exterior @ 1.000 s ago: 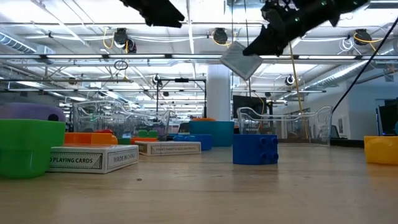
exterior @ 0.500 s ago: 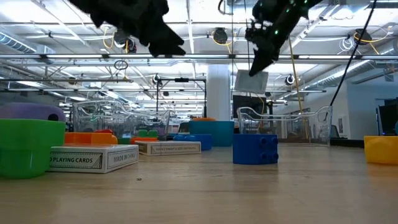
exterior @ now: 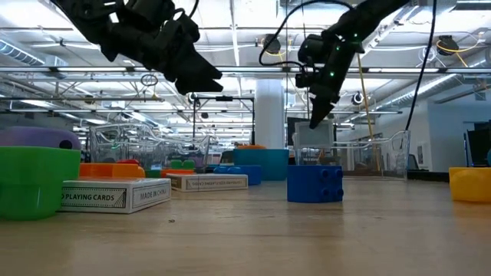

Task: Pick & Place Toys
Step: Put the green playing card into the right transparent bin

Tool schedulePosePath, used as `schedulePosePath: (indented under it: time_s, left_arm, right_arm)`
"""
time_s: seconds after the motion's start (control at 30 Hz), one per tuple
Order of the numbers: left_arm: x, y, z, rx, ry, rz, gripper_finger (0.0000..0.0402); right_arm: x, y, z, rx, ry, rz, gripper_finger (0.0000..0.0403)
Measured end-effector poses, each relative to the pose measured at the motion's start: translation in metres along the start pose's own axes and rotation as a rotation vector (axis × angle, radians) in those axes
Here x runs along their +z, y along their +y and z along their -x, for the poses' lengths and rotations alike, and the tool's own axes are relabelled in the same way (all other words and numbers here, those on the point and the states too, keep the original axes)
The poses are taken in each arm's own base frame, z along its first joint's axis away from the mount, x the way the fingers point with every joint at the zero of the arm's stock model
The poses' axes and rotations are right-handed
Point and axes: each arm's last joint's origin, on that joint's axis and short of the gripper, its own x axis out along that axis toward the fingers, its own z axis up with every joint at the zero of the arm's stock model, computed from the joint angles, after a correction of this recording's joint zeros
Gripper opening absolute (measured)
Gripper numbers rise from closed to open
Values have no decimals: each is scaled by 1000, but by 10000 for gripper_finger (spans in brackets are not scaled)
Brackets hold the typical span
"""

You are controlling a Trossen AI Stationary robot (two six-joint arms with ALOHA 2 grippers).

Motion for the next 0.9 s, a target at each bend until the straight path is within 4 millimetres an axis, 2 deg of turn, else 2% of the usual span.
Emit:
schedulePosePath:
  time_s: [0.2, 0.4, 0.57, 0.9]
  left_arm:
    - [0, 0, 0, 1, 0, -8, 276]
    - [0, 0, 0, 1, 1, -16, 274]
    - [0, 0, 0, 2, 1, -16, 274]
    - [0, 0, 0, 2, 2, -25, 274]
  right_arm:
    - [1, -9, -14, -14, -4, 5, 61]
    - [-2, -17, -21, -27, 3, -12, 61]
    - [-7, -17, -24, -27, 10, -1, 61]
    - [-23, -11, -44, -32, -3, 2, 61]
